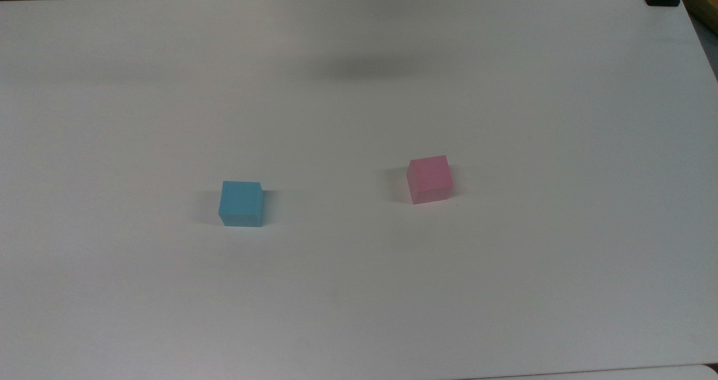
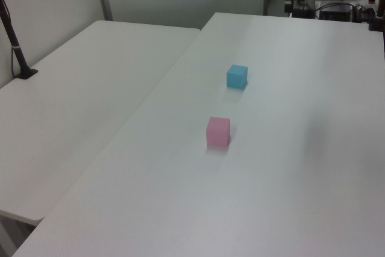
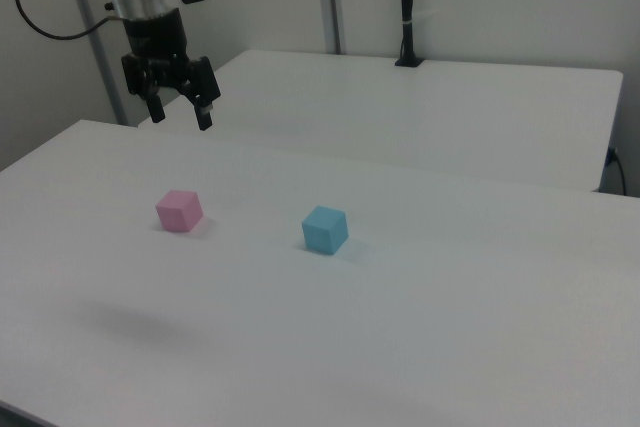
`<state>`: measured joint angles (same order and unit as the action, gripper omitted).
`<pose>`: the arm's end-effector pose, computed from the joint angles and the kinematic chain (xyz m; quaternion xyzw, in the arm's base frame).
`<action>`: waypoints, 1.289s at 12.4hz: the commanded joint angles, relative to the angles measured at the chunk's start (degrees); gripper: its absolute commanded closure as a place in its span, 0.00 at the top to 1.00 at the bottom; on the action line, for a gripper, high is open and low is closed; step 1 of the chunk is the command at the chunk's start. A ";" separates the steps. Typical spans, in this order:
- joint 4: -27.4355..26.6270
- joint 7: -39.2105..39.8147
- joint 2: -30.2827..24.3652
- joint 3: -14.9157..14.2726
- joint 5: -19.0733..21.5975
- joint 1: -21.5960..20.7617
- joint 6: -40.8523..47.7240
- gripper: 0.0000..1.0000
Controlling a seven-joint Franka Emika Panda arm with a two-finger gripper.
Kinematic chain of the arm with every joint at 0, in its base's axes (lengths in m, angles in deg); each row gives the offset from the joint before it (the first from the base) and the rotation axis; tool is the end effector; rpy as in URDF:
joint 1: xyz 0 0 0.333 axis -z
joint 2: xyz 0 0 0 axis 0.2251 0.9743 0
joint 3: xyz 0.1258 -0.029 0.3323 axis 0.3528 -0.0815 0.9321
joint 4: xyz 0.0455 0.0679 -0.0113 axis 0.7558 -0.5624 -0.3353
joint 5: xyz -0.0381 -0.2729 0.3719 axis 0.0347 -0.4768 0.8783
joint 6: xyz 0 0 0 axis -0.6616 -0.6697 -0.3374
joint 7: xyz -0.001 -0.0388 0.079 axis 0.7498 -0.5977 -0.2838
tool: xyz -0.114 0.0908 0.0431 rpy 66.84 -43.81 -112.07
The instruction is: Put blue cube on pink cube
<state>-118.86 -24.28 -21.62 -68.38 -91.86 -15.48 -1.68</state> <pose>0.6198 0.0140 0.6282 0.9997 0.0064 -0.0062 0.0215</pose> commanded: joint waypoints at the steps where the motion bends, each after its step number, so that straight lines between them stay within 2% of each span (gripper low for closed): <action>1: -0.36 -0.31 -0.75 -0.55 -0.11 -0.17 1.13 1.00; 16: 0.79 -0.31 0.57 -0.56 0.07 -0.42 1.13 1.00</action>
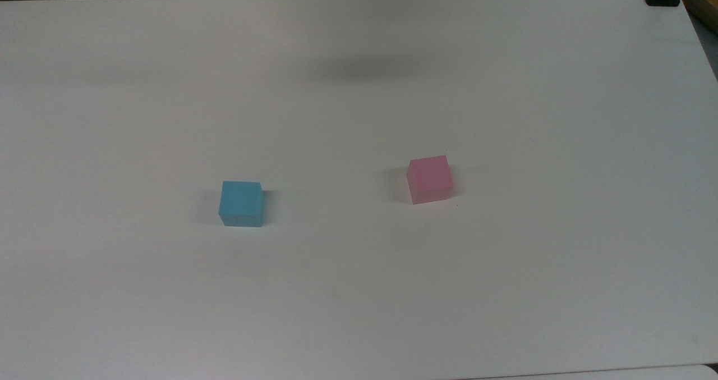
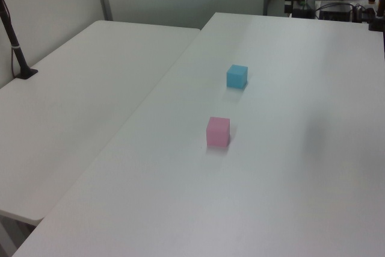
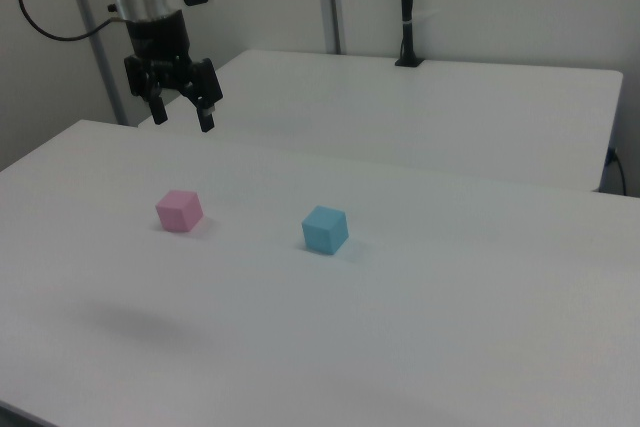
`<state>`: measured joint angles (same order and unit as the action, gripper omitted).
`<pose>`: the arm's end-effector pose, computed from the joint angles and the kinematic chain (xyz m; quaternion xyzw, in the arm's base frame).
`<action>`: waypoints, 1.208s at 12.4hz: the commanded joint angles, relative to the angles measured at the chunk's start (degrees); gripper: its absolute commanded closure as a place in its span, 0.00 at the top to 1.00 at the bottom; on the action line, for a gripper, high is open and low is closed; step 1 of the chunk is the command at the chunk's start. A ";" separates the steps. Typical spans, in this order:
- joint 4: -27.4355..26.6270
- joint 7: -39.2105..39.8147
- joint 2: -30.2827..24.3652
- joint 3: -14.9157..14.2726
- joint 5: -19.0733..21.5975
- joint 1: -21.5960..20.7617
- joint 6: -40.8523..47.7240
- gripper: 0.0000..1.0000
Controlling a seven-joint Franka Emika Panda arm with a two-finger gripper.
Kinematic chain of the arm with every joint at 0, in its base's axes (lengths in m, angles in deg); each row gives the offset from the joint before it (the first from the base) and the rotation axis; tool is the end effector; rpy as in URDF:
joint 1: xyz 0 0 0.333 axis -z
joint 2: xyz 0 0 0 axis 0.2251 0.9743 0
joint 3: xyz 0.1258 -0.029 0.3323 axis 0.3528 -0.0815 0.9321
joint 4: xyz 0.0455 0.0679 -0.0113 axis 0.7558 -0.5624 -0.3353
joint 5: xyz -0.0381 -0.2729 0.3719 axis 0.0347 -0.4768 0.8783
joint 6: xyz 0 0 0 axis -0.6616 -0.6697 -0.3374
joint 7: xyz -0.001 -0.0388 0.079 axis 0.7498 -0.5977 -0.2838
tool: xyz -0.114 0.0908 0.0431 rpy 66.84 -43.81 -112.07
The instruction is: Put blue cube on pink cube
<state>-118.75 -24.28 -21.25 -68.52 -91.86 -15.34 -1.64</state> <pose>0.6217 0.0110 0.6252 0.9997 0.0040 -0.0088 0.0216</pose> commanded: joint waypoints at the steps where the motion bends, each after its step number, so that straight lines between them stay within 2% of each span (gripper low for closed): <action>1: 0.68 -0.31 0.20 -0.42 0.07 -0.48 1.00 1.00; 7: 1.38 -0.31 2.56 -0.42 -0.37 -0.48 0.91 1.00; 11: 11.73 -0.31 12.56 -1.12 -0.81 -0.04 -0.05 1.00; 13: 14.03 -0.13 16.18 -1.13 -0.90 1.88 -5.04 1.00; 15: 14.57 5.80 17.76 -1.04 -0.81 4.61 -7.87 1.00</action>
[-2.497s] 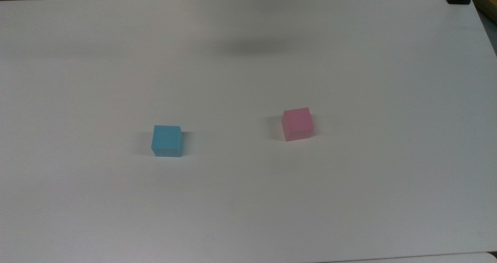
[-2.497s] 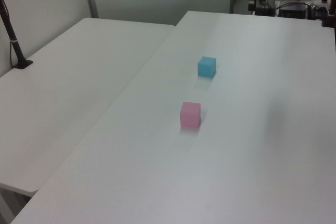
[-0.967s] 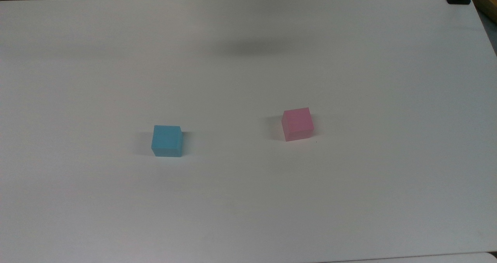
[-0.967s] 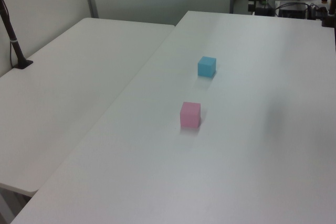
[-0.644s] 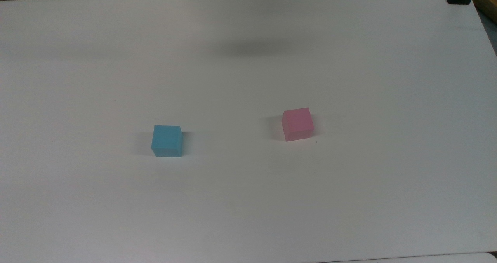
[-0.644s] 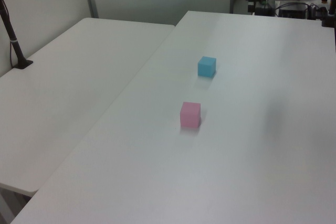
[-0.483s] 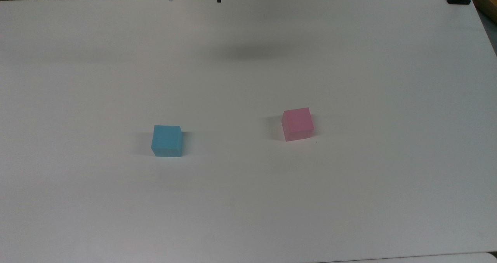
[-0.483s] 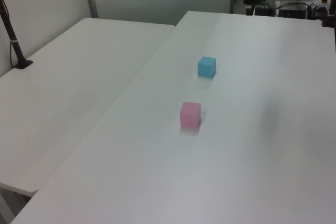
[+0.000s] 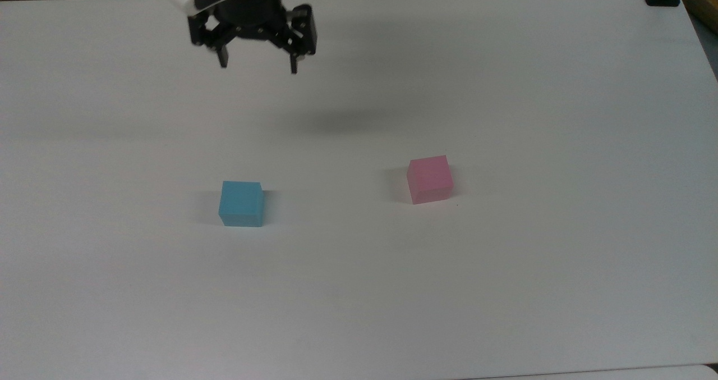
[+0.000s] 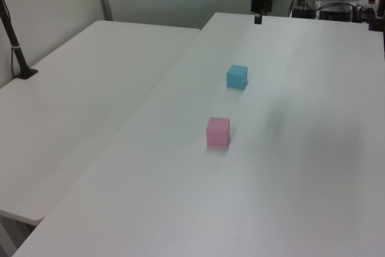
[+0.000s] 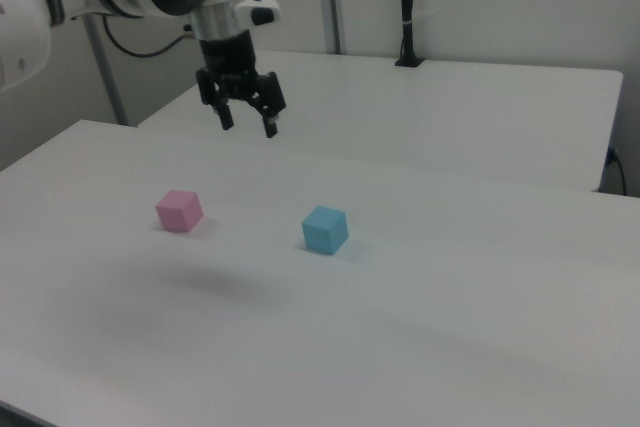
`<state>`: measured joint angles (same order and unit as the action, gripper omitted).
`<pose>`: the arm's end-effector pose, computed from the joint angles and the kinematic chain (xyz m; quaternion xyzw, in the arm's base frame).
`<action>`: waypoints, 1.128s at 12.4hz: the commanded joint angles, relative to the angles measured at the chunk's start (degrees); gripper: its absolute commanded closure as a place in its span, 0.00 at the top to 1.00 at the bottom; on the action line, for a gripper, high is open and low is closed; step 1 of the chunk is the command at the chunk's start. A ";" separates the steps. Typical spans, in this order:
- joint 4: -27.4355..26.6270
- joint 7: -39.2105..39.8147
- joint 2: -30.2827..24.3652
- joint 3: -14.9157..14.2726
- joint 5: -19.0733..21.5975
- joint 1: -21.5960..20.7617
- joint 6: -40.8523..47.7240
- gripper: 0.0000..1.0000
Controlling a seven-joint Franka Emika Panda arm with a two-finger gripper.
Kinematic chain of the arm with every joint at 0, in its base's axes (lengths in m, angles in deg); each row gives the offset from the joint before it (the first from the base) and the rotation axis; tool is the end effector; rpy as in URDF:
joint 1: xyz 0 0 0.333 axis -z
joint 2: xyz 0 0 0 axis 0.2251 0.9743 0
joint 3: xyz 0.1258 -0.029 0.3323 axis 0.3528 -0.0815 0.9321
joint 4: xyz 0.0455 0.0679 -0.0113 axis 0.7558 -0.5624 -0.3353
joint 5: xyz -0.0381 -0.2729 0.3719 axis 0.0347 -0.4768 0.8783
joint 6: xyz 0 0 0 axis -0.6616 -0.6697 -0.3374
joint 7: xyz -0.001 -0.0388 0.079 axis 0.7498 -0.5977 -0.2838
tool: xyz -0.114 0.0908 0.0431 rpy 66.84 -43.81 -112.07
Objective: Put blue cube on pink cube
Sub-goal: 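Move the open gripper over the light-blue cube and lower it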
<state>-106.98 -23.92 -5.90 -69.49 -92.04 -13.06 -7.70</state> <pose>0.7240 -0.0246 0.5661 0.9994 -0.0187 0.0122 0.0269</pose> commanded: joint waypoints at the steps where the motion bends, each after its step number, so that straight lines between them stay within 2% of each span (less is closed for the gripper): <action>1: 2.80 8.35 3.81 -0.06 -0.72 3.03 -2.60 1.00; 5: 2.71 12.16 8.21 -0.06 -3.97 3.13 -3.40 1.00; 9: 2.09 7.60 12.78 -0.06 -3.62 3.57 -9.80 1.00; 11: -1.14 1.90 13.76 -0.06 -3.62 3.57 -16.12 1.00; 14: -2.13 0.29 17.09 0.02 -3.53 3.48 -20.45 1.00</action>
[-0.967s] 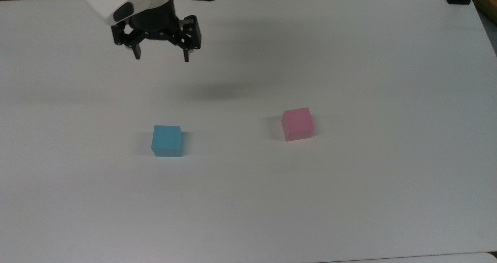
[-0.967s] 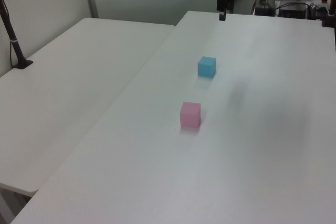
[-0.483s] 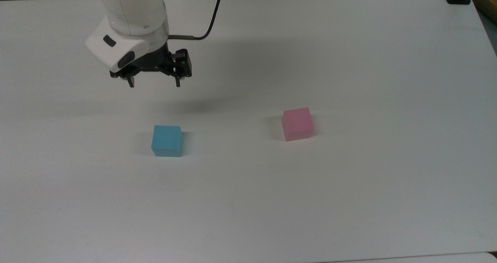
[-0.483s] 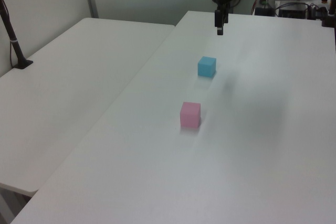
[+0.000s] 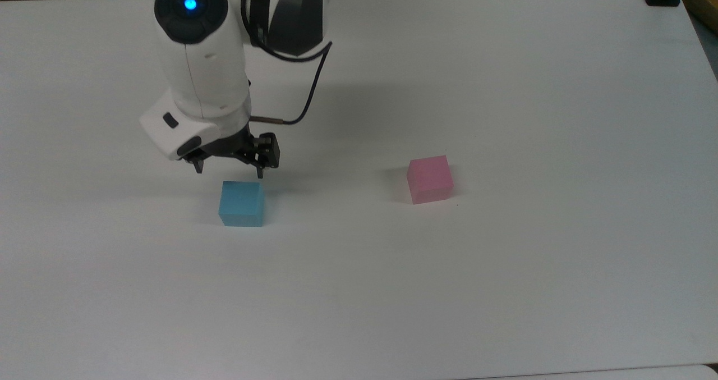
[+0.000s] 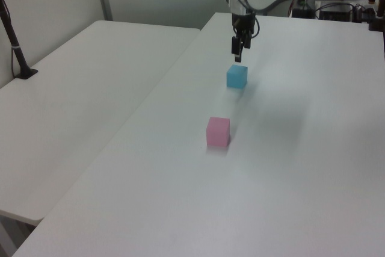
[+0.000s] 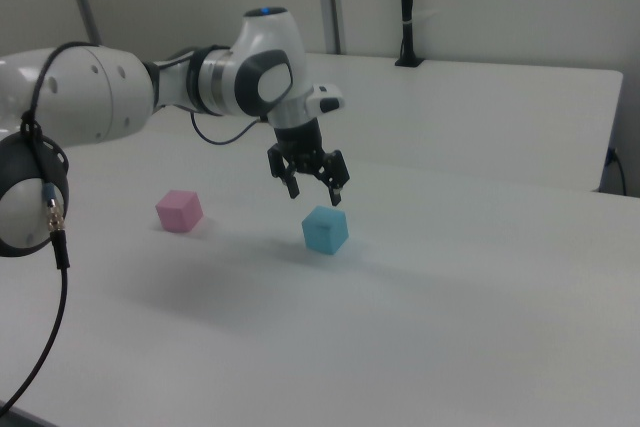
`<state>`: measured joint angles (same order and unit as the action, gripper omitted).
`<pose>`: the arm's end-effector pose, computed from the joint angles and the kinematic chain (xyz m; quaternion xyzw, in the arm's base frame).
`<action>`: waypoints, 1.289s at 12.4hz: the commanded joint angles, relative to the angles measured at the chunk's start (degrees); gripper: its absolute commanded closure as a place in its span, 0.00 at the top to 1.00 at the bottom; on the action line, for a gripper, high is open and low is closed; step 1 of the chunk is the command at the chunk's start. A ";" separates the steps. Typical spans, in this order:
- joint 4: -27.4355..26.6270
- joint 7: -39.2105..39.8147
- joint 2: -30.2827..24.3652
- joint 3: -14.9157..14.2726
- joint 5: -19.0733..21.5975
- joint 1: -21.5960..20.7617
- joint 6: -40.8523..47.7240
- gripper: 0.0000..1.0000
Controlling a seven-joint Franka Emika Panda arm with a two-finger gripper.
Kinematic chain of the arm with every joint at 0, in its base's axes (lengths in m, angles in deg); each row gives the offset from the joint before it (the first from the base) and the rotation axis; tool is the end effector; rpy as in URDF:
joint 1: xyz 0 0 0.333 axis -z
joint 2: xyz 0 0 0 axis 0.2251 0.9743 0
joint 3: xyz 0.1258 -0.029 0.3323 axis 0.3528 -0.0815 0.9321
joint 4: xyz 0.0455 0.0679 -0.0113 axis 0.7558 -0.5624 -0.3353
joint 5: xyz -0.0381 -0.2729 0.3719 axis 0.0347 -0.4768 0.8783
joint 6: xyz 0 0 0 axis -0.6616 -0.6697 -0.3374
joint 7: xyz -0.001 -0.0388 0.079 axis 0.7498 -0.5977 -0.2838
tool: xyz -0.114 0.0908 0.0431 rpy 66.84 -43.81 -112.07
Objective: Put blue cube on pink cube
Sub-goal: 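Move the open gripper over the light-blue cube and lower it, then close the gripper on the light-blue cube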
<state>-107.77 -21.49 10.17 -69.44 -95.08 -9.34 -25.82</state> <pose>0.8040 -0.0812 0.3722 0.9982 -0.0115 0.0200 0.0549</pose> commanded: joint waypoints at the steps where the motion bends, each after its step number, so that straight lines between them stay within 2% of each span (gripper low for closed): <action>1: -1.42 -2.66 1.90 -0.03 -0.57 -0.24 -3.64 1.00; 3: -1.42 -3.63 3.92 0.06 -0.57 -0.24 -5.40 1.00; 10: -3.61 -3.63 5.25 0.06 -0.40 -0.24 -10.51 0.98; 11: -3.62 -3.63 5.42 0.06 -0.48 -0.15 -10.51 0.89; 15: -3.62 -3.37 5.60 0.06 -0.49 -0.07 -10.60 0.29; 16: -3.62 -3.19 5.60 0.06 -0.40 0.28 -10.51 0.21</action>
<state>-110.07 -23.85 16.26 -69.39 -95.08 -9.35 -34.70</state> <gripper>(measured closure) 0.348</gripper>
